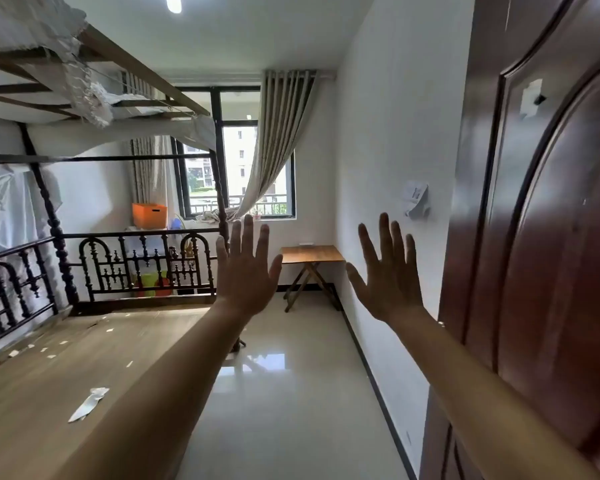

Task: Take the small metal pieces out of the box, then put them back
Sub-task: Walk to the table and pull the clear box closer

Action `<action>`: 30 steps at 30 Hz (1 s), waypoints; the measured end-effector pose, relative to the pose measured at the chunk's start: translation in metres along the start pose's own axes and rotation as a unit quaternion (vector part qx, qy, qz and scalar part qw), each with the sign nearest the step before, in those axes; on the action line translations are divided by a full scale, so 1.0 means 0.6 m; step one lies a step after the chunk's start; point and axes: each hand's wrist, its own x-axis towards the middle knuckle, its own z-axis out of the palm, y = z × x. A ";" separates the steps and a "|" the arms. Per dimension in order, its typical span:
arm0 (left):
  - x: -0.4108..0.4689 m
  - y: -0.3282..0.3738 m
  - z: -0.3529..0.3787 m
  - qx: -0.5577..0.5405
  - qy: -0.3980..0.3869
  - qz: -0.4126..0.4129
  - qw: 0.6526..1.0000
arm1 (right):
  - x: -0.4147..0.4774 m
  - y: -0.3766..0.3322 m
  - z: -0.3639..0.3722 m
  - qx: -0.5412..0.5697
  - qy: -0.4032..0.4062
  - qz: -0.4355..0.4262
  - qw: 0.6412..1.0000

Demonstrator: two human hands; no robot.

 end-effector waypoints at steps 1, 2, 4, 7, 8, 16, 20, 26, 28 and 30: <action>0.003 0.000 0.007 -0.006 -0.004 -0.007 1.000 | 0.004 -0.002 0.009 0.006 -0.009 0.001 1.000; 0.007 -0.004 0.015 -0.012 0.000 -0.011 1.000 | 0.009 0.000 0.020 0.004 -0.008 0.006 1.000; 0.018 -0.019 0.047 -0.014 0.008 -0.007 1.000 | 0.022 0.002 0.059 -0.003 -0.013 0.007 1.000; 0.046 -0.050 0.099 -0.023 0.009 -0.005 1.000 | 0.057 -0.001 0.123 -0.001 -0.023 0.013 1.000; 0.059 -0.066 0.121 -0.025 0.011 -0.002 1.000 | 0.074 -0.004 0.148 0.004 -0.029 0.014 0.999; 0.186 -0.221 0.297 -0.003 0.002 0.009 1.000 | 0.252 -0.048 0.342 -0.025 -0.059 0.004 0.998; 0.272 -0.262 0.386 -0.013 -0.001 0.010 1.000 | 0.334 -0.050 0.426 -0.036 -0.068 0.011 0.997; 0.382 -0.261 0.567 -0.048 -0.017 0.003 0.999 | 0.426 -0.009 0.593 -0.035 -0.084 0.016 0.996; 0.422 -0.254 0.642 -0.051 -0.031 0.003 0.998 | 0.457 0.017 0.664 -0.036 -0.090 0.015 0.995; 0.466 -0.245 0.715 -0.048 -0.039 0.007 0.998 | 0.492 0.047 0.736 -0.029 -0.092 0.016 0.995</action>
